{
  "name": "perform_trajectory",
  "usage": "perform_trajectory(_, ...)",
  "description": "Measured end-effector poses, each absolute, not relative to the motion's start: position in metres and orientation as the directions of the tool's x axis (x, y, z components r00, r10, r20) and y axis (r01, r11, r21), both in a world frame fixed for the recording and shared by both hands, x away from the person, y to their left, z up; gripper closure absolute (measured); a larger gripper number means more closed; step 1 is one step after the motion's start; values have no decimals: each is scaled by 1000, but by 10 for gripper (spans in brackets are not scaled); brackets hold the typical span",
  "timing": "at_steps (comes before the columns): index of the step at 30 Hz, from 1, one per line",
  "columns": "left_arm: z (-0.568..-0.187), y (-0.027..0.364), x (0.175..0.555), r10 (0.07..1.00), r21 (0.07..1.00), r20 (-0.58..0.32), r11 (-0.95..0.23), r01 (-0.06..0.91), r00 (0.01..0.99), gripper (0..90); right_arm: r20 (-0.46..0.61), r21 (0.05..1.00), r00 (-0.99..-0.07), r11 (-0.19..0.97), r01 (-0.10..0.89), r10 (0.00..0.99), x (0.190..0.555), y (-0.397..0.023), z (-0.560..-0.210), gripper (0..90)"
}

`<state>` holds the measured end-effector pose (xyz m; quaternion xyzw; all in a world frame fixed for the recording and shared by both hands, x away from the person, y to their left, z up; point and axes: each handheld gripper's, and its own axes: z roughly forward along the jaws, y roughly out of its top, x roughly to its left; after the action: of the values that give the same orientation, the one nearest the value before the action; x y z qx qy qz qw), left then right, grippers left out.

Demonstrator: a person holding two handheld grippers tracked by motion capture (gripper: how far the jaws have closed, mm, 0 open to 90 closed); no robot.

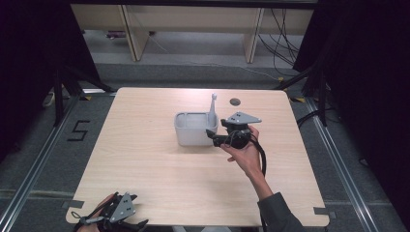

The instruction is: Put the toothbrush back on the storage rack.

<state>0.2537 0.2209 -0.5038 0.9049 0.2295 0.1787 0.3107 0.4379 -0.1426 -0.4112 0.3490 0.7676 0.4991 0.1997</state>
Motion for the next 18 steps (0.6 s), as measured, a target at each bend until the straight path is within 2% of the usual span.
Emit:
perform_trajectory(5, -503, 221, 254, 508, 631, 193, -719, 290, 840, 158, 20, 906, -676, 273, 323, 737, 433, -144, -409, 296)
perform_trajectory(6, -504, 220, 254, 528, 647, 177, -698, 306, 830, 158, 32, 905, -679, 267, 330, 733, 431, -145, -410, 295)
perform_trajectory(14, -504, 221, 253, 517, 640, 176, -707, 303, 837, 158, 44, 895, -678, 272, 352, 733, 423, -147, -415, 291)
perform_trajectory(15, -503, 221, 254, 510, 633, 193, -717, 290, 838, 158, 20, 897, -682, 288, 334, 731, 423, -147, -416, 290)
perform_trajectory(18, -503, 221, 254, 517, 635, 188, -712, 298, 835, 158, 49, 892, -674, 271, 362, 737, 418, -146, -418, 289)
